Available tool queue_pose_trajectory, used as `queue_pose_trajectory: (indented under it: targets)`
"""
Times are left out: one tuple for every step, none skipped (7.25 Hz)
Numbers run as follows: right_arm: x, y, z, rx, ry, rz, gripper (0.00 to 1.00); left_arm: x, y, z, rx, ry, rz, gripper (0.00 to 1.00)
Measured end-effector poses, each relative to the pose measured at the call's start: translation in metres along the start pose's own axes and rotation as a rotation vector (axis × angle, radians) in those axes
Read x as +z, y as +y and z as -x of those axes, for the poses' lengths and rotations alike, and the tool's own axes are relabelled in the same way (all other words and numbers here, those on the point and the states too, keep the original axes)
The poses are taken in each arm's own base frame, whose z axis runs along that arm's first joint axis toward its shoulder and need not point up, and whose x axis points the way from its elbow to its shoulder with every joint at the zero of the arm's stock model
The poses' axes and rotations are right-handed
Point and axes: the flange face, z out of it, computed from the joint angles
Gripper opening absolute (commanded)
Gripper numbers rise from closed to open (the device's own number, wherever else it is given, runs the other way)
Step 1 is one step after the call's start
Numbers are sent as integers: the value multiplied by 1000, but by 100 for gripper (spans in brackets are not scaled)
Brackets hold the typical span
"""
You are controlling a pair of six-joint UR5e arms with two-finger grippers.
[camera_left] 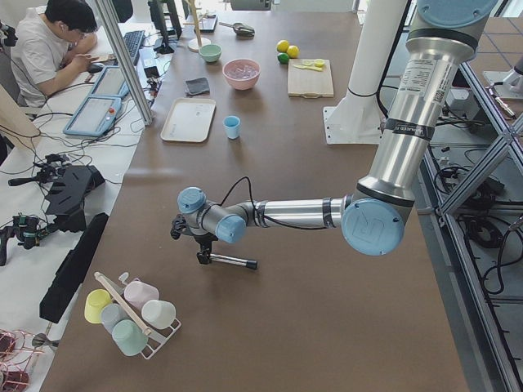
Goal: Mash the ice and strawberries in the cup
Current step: 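Lower the left gripper and grasp the silver rod upright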
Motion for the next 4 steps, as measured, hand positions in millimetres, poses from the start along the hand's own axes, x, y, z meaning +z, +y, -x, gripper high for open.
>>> queue_pose_trajectory:
  targets:
    - [-1,-1,1,-4,9,0,99,1,3,0,4,2,4,85]
    - [-2,-1,1,-6,14,0,99,0,5,1,4,2,5,85]
    - [-2,-2,1,-8,16,-1,99,0,6,5,1,-1,5,85]
    - [-3,-3,2,-12,18,-3,99,1,9,9,-3,-6,7,79]
